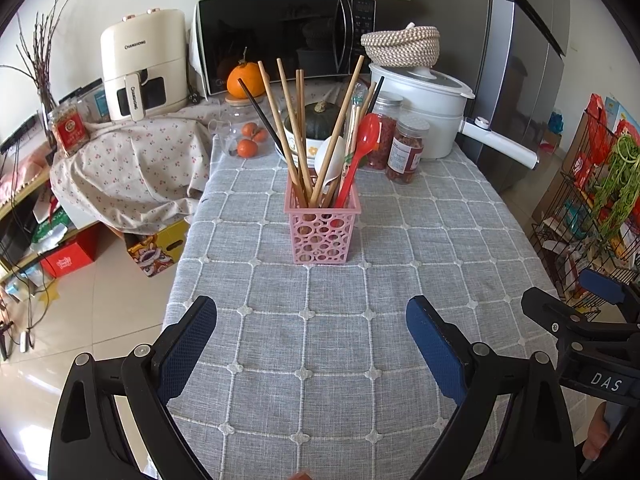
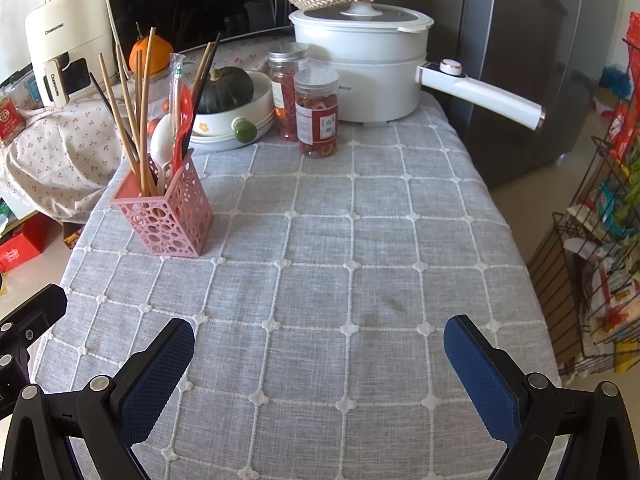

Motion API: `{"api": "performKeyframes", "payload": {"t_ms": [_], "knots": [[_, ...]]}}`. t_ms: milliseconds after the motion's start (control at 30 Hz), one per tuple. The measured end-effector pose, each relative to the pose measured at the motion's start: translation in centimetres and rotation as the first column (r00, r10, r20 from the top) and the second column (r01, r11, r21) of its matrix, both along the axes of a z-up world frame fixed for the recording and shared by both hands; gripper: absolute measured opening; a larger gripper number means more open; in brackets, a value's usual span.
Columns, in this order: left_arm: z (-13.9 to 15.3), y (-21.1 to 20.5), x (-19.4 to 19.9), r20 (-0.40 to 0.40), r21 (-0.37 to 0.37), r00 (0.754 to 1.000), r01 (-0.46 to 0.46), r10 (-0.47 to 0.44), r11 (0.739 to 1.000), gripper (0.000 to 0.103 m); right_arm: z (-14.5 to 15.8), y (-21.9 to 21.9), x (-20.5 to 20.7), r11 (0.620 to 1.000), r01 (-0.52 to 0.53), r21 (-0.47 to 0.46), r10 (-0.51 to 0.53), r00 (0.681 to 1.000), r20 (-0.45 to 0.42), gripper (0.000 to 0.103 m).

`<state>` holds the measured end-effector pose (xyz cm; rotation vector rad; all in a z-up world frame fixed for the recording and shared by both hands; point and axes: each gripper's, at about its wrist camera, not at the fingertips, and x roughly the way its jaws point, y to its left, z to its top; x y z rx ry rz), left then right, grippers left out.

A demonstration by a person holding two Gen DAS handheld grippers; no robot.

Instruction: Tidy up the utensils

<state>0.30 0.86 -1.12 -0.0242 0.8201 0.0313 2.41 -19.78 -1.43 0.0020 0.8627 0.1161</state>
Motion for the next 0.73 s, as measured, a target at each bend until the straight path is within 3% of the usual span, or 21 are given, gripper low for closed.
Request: {"api": "performKeyframes", "payload": {"t_ms": [733], "knots": [[-0.23, -0.39, 0.29, -0.012, -0.009, 1.000, 0.014, -0.014, 1.000, 0.097, -0.34, 0.16, -0.11, 1.000, 0.001, 0.003, -0.001, 1.000, -0.007, 0.102]]}}
